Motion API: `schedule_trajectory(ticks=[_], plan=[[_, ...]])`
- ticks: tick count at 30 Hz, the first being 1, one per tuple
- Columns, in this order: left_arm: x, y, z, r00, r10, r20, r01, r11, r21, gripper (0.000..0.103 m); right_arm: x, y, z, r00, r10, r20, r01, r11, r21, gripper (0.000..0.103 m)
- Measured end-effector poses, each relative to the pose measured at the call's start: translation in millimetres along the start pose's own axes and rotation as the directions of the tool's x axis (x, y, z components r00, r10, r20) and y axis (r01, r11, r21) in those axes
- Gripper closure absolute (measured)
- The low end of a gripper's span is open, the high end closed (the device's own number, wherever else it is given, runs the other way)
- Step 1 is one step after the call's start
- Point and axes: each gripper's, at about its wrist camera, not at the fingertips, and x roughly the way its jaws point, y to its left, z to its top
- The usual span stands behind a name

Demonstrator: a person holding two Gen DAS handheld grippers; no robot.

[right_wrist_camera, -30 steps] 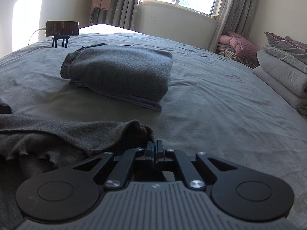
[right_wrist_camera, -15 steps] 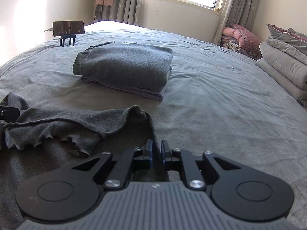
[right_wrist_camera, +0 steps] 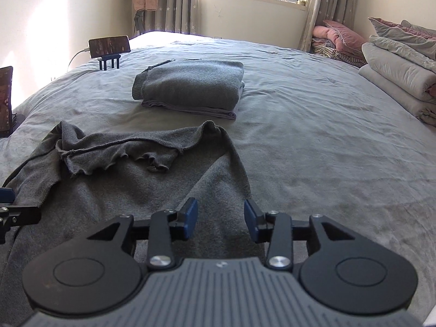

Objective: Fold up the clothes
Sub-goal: 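Lay the fleece flat on the bed and open both grippers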

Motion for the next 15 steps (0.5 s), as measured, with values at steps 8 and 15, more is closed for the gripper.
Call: schedule_trajectory(ticks=[8,15], plan=[[-21,2,-28,1.000,0.000,-0.019,0.000,1.000,0.018,0.031,-23,9,-26,0.998,0.032,-0.056,-0.032,0.999,-0.006,0.052],[-31,13,-39,1.000,-0.003,-0.008,0.003,1.000,-0.025,0.058,-29,10,-50,0.996,0.038,-0.075,-0.040,0.999,-0.017,0.052]])
